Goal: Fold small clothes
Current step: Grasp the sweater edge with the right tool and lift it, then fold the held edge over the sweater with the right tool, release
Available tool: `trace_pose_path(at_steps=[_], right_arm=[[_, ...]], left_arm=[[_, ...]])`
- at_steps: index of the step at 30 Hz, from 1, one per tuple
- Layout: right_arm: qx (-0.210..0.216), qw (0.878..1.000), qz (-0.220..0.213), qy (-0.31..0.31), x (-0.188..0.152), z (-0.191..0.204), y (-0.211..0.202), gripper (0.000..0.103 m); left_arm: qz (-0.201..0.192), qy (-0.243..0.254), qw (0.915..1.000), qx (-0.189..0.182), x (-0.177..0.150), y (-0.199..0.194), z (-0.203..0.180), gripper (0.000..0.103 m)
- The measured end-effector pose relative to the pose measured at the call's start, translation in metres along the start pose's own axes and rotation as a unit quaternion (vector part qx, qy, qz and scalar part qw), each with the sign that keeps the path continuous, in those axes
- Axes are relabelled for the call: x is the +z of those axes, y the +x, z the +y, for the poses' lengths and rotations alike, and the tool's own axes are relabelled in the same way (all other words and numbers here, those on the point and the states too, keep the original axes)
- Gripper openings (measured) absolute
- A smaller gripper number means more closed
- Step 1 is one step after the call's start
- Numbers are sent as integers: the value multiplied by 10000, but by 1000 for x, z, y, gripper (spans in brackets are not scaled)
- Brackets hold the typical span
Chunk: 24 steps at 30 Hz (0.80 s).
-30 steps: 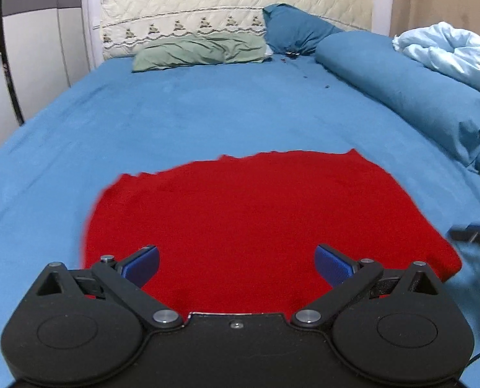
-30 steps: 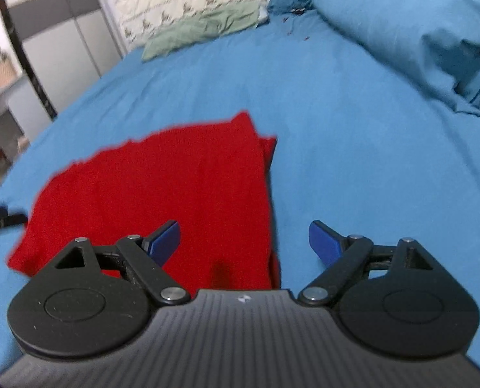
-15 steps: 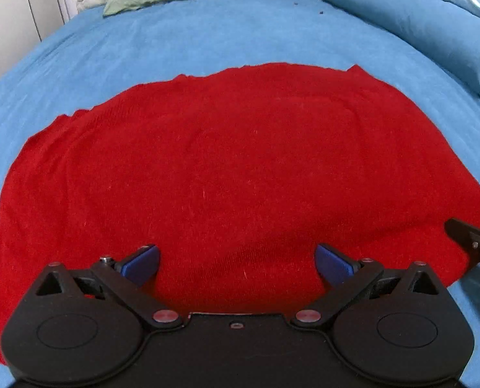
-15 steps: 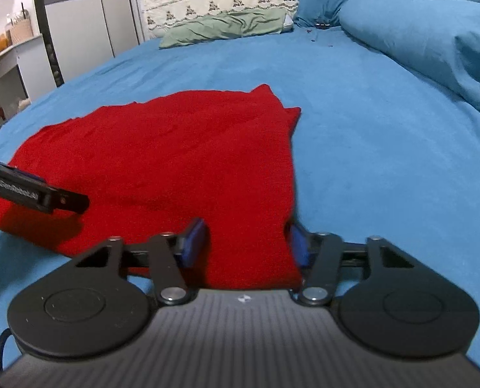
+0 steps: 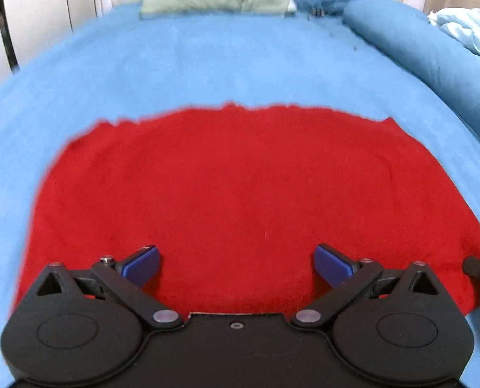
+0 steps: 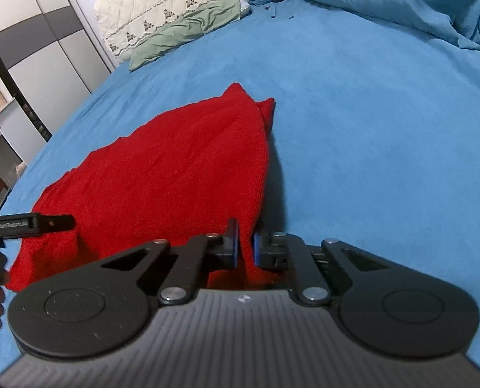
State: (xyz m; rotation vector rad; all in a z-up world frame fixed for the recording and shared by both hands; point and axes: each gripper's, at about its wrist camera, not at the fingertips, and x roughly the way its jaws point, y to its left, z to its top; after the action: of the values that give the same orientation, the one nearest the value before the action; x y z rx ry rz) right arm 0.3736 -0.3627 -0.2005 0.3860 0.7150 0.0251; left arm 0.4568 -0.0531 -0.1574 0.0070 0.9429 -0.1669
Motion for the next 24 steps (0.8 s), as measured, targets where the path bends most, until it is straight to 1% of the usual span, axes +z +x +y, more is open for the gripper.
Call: trace_pose_path(at_steps=[1,4,7,9,10,13,15,17,19,21,22,24], right_arm=[[8,10000,-1,85,1,0,-1,23],[15,9996,-27,273,4,4,-5,23],[76,9995,-88,306,13,16,-15,23],[229,9990,-185,346,24,31,-23,22],[358,9985,-255,340,33,43,-27,22],[922,9944,-470,194,57,88,-35,22],[1406,9883,-585,-117,71,135,-37,22],[1873,9798,-527,-464,75,183,-33,22],[2339,9675,-284,-918,71,235,-21,22],[2735,9521,315,-1333,57,281,3,22],[2873,9428,755,-1515,45,303,22,22],[2830,9318,1378,-1806,18,331,55,22]], left_arm=[[136,-57,9999,11,2,9,4,103],[76,-215,9997,99,1,18,12,103],[194,-89,9997,91,2,18,10,103],[257,-30,9997,-49,4,12,16,103],[201,-72,9997,-68,5,5,23,103],[-339,-80,9993,136,2,-29,49,103],[-554,-49,9983,146,-3,-49,71,103],[-729,-28,9973,130,-12,-68,95,103],[-818,-42,9966,83,-25,-83,116,103],[-801,-152,9967,11,-42,-92,136,103],[-757,-212,9969,-30,-52,-94,146,103],[-639,-296,9975,-29,-71,-96,156,103]])
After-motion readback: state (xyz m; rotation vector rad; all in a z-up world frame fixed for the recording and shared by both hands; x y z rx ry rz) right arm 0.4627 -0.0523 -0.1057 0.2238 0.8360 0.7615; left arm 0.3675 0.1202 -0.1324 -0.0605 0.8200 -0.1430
